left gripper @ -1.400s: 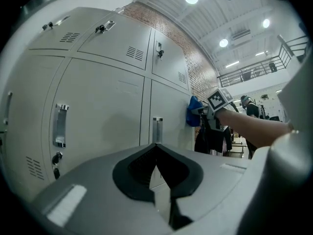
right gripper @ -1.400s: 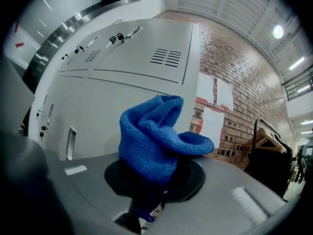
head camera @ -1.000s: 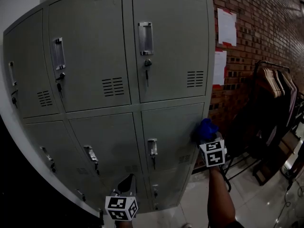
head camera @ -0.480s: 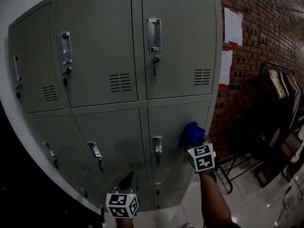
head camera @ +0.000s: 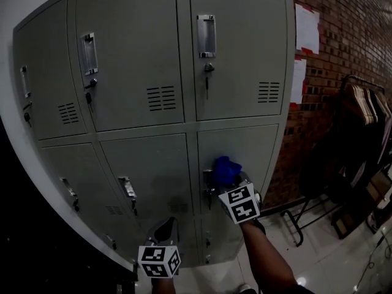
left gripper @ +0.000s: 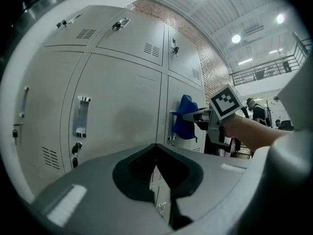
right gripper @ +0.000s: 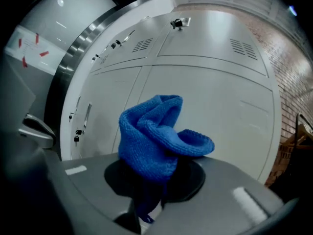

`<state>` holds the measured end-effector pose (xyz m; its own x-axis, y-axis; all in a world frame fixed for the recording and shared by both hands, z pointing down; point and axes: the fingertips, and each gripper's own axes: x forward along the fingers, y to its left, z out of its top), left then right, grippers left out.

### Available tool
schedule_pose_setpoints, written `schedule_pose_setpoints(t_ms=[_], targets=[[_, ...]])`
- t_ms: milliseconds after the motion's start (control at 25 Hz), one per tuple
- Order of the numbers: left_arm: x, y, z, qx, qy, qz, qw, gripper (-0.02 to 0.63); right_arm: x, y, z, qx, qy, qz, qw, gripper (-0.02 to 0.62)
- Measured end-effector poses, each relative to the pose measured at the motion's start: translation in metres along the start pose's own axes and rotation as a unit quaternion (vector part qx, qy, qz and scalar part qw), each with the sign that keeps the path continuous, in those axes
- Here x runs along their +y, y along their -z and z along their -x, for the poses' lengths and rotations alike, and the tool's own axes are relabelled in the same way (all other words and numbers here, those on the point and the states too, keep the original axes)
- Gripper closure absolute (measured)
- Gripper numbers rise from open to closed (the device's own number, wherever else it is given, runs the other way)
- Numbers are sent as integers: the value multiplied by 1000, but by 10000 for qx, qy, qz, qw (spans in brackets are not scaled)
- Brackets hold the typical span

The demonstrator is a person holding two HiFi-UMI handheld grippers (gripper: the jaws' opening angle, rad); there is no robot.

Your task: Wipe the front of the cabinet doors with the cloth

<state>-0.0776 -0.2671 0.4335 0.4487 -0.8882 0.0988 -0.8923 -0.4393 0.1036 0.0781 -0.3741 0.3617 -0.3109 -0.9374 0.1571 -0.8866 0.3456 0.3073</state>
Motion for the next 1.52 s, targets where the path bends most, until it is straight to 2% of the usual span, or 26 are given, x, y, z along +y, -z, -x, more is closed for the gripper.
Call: schedule_pose_setpoints(t_ms=[160,320,400,560,720,880,1160,1520], targets=[[3,1,2,6,-44,25,10000,595,24,-11,-5,26,-238,227,9995,517],[6,3,3,56,-71,21,10000,595,30,-12,0,-75,-367,227,9990,517],[8,4,3,54,-96,43,9999,595,16,-2,11,-79,-174,111,9998,517],[9,9,0,85,-98,79,9999,595,-43,43,40,181,591,-196,9979,515],[0,7,-4,-1,74,32,10000,595,-99,83,58,568,1101,-157,9922,515],[-5,0,-4,-150,118,-103,9998,595,-131,109,64,849,1356,-10,9871,515],[-18,0,-9,-146,270,-98,9995,595,-139,115,48,958,1588,-33,9827,514],[-16,3,-8,-67,286,-126,9995,595,-94,96,31,469,883,-262,9946,515]])
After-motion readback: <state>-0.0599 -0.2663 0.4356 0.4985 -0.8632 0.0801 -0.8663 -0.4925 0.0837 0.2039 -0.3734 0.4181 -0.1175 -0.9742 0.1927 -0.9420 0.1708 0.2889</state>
